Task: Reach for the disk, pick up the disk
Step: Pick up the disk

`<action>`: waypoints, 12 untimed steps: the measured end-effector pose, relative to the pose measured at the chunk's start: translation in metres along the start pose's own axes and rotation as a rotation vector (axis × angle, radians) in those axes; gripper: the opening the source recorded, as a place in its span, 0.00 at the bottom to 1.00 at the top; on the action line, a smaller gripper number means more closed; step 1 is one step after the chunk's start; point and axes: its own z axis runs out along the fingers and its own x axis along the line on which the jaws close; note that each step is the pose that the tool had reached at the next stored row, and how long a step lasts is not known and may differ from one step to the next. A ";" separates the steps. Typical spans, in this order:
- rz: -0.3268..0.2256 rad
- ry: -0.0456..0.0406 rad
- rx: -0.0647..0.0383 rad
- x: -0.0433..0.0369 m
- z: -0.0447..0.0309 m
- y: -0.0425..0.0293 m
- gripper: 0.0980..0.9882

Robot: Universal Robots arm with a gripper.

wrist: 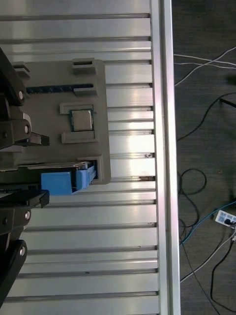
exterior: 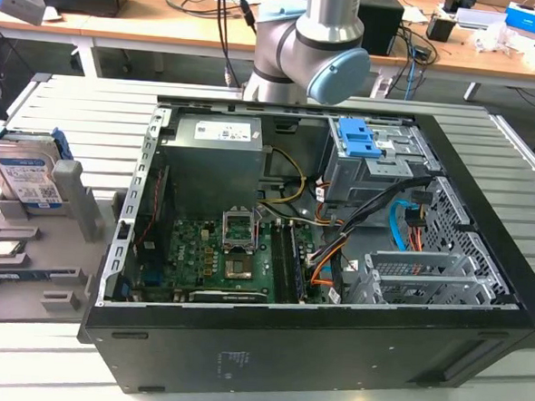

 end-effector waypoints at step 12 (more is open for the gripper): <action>-0.002 0.0001 0.000 -0.0031 0.0085 -0.0002 0.43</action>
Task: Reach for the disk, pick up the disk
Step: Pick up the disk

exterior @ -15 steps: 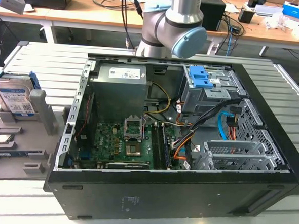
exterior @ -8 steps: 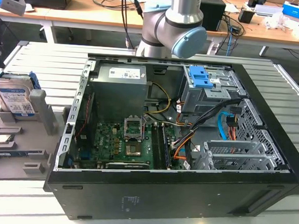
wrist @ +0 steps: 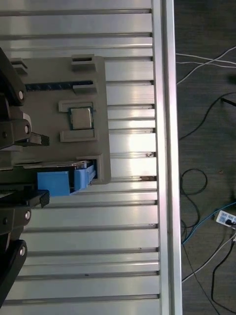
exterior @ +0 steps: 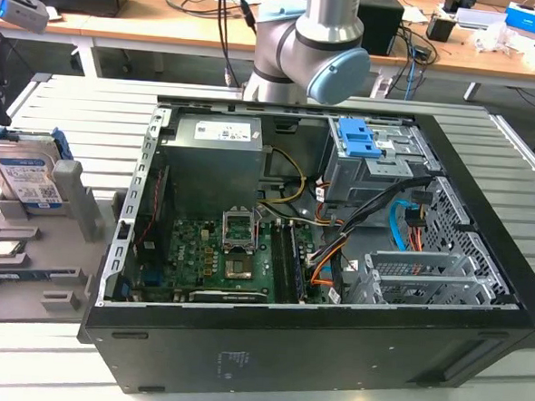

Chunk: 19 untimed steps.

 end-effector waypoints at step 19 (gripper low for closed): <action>-0.022 0.0008 0.000 -0.0053 0.0148 -0.0005 0.43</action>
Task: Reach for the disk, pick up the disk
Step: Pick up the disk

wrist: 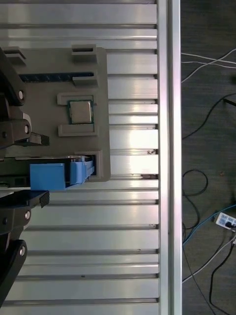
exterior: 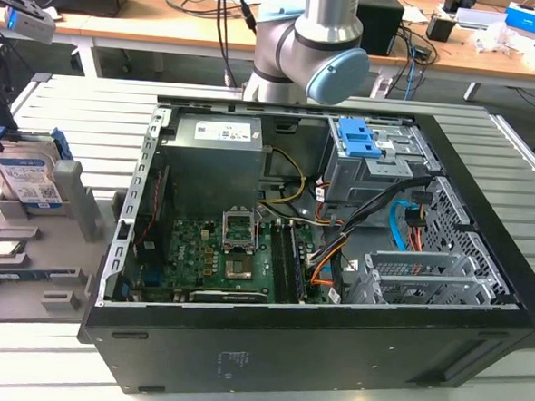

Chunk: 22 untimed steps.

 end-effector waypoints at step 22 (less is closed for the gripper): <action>-0.002 0.0001 0.000 -0.0001 0.0094 -0.0003 0.43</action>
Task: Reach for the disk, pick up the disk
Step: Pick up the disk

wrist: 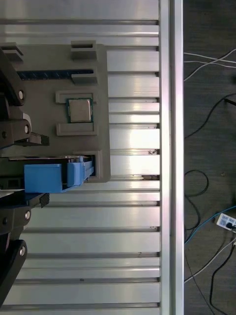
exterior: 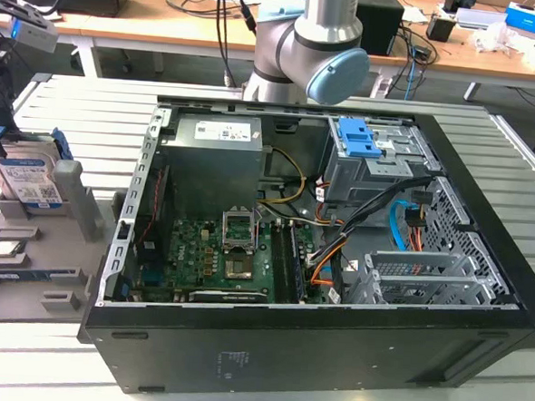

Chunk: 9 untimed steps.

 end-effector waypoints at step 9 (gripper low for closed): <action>-0.001 0.0000 0.000 -0.0001 0.0056 -0.0002 0.43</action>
